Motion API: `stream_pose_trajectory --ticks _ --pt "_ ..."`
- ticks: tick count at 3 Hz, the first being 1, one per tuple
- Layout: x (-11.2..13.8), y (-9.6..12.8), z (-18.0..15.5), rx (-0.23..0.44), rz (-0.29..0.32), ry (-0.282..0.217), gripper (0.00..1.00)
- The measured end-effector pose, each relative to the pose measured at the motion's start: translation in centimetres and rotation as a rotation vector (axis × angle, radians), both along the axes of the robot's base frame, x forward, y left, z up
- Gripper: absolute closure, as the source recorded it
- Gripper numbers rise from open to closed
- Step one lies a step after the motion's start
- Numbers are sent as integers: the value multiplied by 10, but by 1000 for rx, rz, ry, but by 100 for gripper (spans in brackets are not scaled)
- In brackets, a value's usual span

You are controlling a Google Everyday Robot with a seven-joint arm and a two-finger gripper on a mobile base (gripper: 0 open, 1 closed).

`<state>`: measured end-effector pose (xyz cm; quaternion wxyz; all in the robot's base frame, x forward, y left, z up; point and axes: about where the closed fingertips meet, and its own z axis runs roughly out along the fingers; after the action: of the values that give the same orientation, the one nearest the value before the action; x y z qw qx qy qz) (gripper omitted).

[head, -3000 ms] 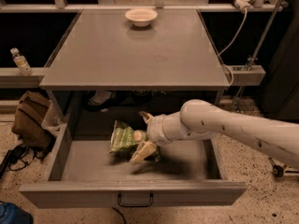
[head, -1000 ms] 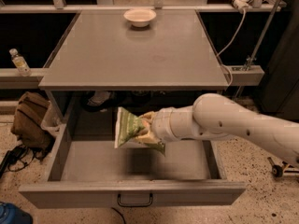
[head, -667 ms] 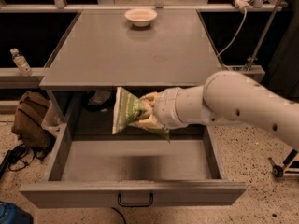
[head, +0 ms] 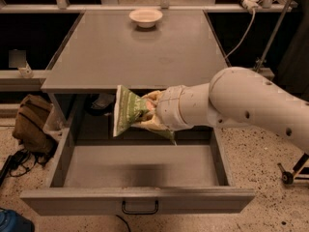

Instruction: Pick green jalapeno chip bag from top drawer and place on counter

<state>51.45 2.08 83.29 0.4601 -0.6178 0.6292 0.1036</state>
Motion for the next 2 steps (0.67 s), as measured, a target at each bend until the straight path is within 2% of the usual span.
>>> stream_pose_trajectory --ticks 1,2 --pt "0 0 6 -2 -2 -13 100" --pt "17 -4 48 -33 -11 -93 100"
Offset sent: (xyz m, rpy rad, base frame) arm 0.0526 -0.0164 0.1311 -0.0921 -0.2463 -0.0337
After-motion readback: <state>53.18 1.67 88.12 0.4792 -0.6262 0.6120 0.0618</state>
